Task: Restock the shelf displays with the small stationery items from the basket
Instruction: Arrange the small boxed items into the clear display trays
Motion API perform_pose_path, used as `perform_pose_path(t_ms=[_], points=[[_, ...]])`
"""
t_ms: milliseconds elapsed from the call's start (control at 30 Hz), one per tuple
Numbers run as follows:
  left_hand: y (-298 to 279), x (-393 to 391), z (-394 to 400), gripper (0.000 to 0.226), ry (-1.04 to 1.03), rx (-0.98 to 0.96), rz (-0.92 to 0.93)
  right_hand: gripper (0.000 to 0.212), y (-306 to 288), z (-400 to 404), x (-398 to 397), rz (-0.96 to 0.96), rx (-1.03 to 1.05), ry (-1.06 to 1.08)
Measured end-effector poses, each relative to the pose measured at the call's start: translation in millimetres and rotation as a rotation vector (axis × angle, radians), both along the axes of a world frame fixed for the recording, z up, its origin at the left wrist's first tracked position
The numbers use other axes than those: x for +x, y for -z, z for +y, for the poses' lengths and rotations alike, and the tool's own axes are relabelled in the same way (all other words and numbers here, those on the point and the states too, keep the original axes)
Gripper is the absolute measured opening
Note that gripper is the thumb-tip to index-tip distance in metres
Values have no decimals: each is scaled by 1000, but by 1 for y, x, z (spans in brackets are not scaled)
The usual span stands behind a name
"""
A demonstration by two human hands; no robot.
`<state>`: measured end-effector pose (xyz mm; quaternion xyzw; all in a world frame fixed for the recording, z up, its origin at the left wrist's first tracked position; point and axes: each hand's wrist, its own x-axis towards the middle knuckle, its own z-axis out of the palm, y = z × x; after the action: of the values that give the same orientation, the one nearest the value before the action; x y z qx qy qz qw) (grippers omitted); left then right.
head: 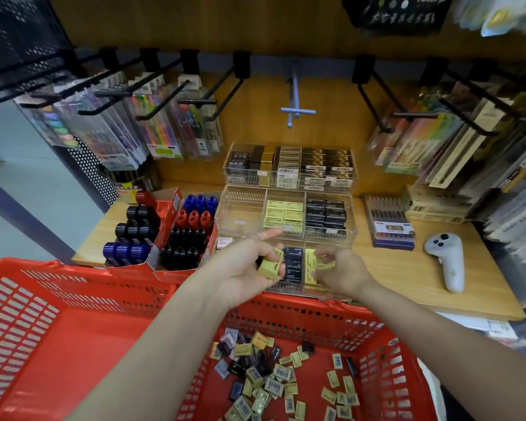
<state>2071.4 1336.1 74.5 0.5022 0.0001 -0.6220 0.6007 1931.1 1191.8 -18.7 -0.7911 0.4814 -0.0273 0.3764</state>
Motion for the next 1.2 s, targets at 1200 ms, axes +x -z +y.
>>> perform_pose_path(t_ms=[1200], points=[[-16,-46,-5,25,-132,-217,-26,21,-128,50,-39,-671,417,56]])
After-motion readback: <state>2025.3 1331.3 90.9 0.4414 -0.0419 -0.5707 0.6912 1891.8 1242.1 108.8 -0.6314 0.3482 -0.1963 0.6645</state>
